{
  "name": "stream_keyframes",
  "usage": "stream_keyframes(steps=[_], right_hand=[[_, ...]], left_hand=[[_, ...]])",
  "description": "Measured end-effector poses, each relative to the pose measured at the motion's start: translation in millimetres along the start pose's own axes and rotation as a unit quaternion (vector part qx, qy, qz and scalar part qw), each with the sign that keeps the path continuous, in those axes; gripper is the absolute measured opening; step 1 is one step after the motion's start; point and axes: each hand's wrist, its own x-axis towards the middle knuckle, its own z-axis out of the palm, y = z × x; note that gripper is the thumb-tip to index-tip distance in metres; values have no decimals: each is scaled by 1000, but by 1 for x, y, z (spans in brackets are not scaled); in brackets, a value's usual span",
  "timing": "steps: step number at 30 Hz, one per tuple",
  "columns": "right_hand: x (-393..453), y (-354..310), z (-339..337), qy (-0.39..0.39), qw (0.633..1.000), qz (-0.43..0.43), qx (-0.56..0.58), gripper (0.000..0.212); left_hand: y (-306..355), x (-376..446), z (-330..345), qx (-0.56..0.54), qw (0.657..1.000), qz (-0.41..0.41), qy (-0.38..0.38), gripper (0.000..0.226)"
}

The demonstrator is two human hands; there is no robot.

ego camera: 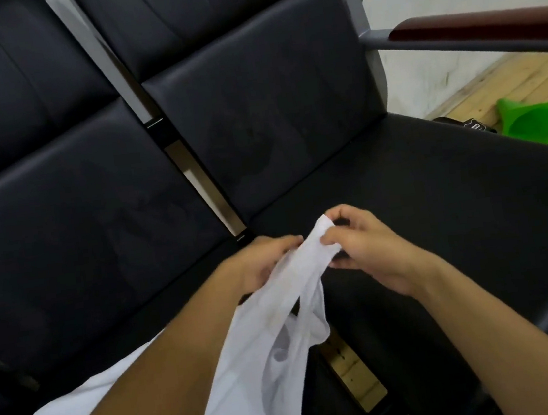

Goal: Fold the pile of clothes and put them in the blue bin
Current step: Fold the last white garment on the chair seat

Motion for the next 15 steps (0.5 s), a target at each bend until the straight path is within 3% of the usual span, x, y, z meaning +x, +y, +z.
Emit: stream_keyframes(steps=[2,5,7,9,13,15], right_hand=[[-3,-9,-1,-7,999,10,50,30],[-9,-15,-8,-50,998,35,-5,37],[-13,-15,-14,-75,988,47,-128,27],[-15,-13,-20,-41,971,64,-227,16],[-17,-10,-30,106,918,84,-372,13],[-21,-14,-31,136,890,100,-422,10]], left_hand=[[15,-10,-15,-98,994,-15,-54,27],[35,-22,-33,-155,984,-5,-85,36],[42,-23,-39,-194,980,41,-20,49],[47,-23,-40,-169,980,86,52,57],[55,-15,-26,-66,979,120,149,39],[57,-8,-20,36,971,131,197,27]])
